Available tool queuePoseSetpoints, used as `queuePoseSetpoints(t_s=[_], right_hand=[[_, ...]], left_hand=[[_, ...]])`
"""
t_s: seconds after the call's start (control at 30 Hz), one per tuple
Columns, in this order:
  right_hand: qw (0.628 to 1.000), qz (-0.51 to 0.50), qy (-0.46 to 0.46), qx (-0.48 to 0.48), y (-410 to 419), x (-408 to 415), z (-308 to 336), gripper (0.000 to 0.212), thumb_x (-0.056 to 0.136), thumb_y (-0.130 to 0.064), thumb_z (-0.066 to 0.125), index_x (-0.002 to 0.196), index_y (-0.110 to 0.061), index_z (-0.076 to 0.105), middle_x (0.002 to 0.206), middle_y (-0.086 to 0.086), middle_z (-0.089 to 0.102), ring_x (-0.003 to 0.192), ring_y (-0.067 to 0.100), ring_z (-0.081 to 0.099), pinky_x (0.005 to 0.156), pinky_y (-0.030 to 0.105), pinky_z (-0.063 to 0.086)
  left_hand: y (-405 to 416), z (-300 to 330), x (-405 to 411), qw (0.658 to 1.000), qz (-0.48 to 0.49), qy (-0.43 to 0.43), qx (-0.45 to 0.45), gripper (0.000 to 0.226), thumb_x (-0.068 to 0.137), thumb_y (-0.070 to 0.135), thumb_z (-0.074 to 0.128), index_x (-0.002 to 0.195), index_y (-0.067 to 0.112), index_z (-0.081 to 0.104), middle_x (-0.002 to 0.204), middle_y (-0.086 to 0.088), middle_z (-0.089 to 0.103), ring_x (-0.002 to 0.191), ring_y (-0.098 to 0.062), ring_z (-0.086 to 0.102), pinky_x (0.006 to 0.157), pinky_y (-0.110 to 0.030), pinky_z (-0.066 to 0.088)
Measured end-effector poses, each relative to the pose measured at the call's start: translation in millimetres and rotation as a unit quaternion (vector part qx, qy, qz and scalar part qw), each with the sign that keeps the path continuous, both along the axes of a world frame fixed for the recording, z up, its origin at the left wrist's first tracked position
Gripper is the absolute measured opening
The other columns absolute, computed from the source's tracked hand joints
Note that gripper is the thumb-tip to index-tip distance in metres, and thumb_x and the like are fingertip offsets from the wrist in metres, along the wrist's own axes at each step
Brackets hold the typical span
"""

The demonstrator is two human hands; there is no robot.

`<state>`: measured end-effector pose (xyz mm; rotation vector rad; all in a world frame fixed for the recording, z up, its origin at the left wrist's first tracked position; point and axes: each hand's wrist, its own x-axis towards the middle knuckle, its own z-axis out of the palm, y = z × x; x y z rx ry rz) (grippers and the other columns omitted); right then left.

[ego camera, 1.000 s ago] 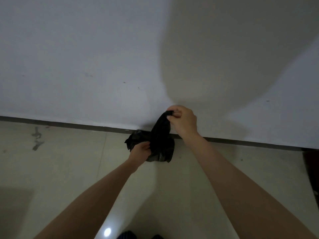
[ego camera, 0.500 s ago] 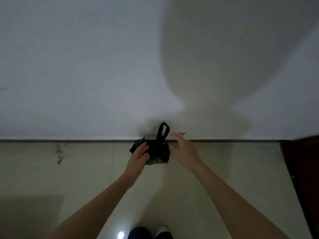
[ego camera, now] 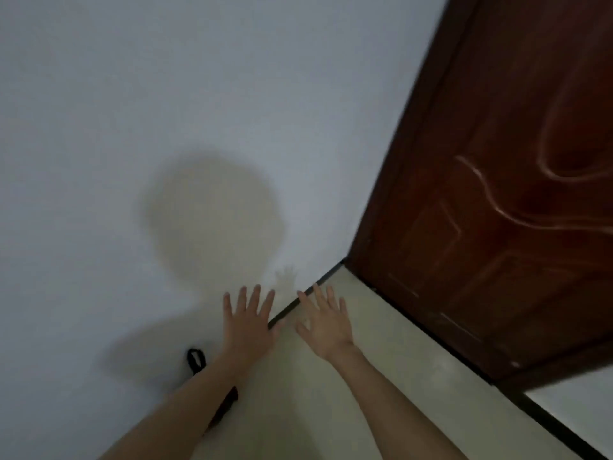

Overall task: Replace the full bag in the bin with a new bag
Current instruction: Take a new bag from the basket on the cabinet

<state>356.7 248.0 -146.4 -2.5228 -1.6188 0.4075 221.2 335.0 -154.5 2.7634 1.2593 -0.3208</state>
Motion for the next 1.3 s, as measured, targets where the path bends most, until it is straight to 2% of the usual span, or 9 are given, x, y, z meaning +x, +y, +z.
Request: queuePoseSetpoints(t_s=[0.07,0.13,0.23,0.37,0.53,0.63,0.77,0.97,1.3], right_hand=[[0.994,-0.11,-0.003,0.015,-56.9,29.5,33.4,0.063,0.093,-0.051,0.032,0.147,-0.032,0.005,0.159,0.006,-0.001,0.144,0.029,-0.011,0.116,0.05,-0.003],[0.974,-0.222,-0.008,0.035,-128.8,56.0,63.4,0.064,0.091,-0.053,0.033,0.147,-0.033,0.007,0.159,0.006,0.0,0.144,0.031,-0.012,0.116,0.05,-0.003],[0.922,-0.378,-0.034,0.073,-257.8,76.2,99.6,0.064,0.09,-0.054,0.035,0.146,-0.035,0.01,0.159,0.005,0.002,0.144,0.032,-0.01,0.116,0.051,-0.002],[0.822,-0.556,-0.084,0.087,-441.2,55.8,138.4,0.064,0.091,-0.054,0.034,0.146,-0.033,0.011,0.159,0.008,0.004,0.144,0.034,-0.008,0.115,0.053,0.001],[0.687,-0.712,-0.124,0.078,-654.1,-27.7,162.2,0.063,0.089,-0.053,0.037,0.145,-0.031,0.018,0.157,0.009,0.013,0.144,0.035,-0.001,0.115,0.054,0.006],[0.615,-0.774,-0.146,0.041,-767.5,-96.5,170.7,0.063,0.088,-0.052,0.04,0.144,-0.03,0.02,0.157,0.01,0.013,0.144,0.037,0.0,0.114,0.057,0.005],[0.522,-0.839,-0.151,0.011,-885.0,-187.8,181.7,0.064,0.089,-0.053,0.039,0.145,-0.03,0.018,0.158,0.01,0.007,0.144,0.035,-0.006,0.115,0.055,0.001],[0.414,-0.898,-0.148,-0.003,-1011.3,-272.9,179.6,0.063,0.09,-0.052,0.037,0.146,-0.031,0.016,0.158,0.011,0.007,0.144,0.036,-0.006,0.115,0.055,0.002],[0.321,-0.938,-0.126,-0.031,-1218.0,-278.3,155.5,0.063,0.09,-0.052,0.037,0.145,-0.031,0.015,0.158,0.011,0.009,0.144,0.035,-0.005,0.114,0.056,0.003]], left_hand=[[-28.2,44.7,41.7,0.997,-0.067,-0.027,0.012,0.091,0.068,0.069,-0.026,0.145,0.028,-0.002,0.158,-0.002,0.003,0.145,-0.028,0.003,0.108,-0.052,-0.023],[-71.3,82.6,87.2,0.986,-0.153,-0.056,0.02,0.076,0.081,0.064,-0.002,0.146,0.026,0.004,0.158,-0.004,0.009,0.144,-0.029,0.007,0.114,-0.055,-0.003],[-173.4,129.2,156.5,0.946,-0.307,-0.094,0.04,0.071,0.085,0.063,0.007,0.146,0.026,0.007,0.157,-0.005,0.013,0.144,-0.028,0.008,0.115,-0.054,0.001],[-366.5,167.4,204.0,0.856,-0.498,-0.132,0.048,0.066,0.089,0.06,0.015,0.146,0.027,0.004,0.158,-0.003,0.01,0.144,-0.026,0.005,0.116,-0.051,0.001],[-603.0,191.1,176.8,0.724,-0.668,-0.171,0.019,0.068,0.088,0.061,0.013,0.146,0.026,0.007,0.157,-0.005,0.01,0.144,-0.028,0.006,0.115,-0.051,0.004],[-726.5,201.5,134.7,0.653,-0.735,-0.182,-0.007,0.071,0.085,0.062,0.007,0.145,0.024,0.012,0.156,-0.006,0.014,0.142,-0.028,0.01,0.114,-0.05,0.007],[-866.2,202.9,74.9,0.573,-0.795,-0.195,-0.041,0.066,0.088,0.06,0.023,0.144,0.026,0.015,0.155,-0.007,0.018,0.141,-0.03,0.014,0.114,-0.051,0.013],[-1018.1,195.1,12.8,0.48,-0.86,-0.163,-0.059,0.066,0.089,0.06,0.021,0.146,0.029,0.006,0.158,-0.006,0.007,0.145,-0.028,0.002,0.116,-0.05,-0.001],[-1241.6,178.7,30.1,0.413,-0.898,-0.127,-0.085,0.064,0.091,0.057,0.021,0.146,0.028,0.006,0.157,-0.007,0.01,0.144,-0.029,0.005,0.117,-0.05,0.004]])
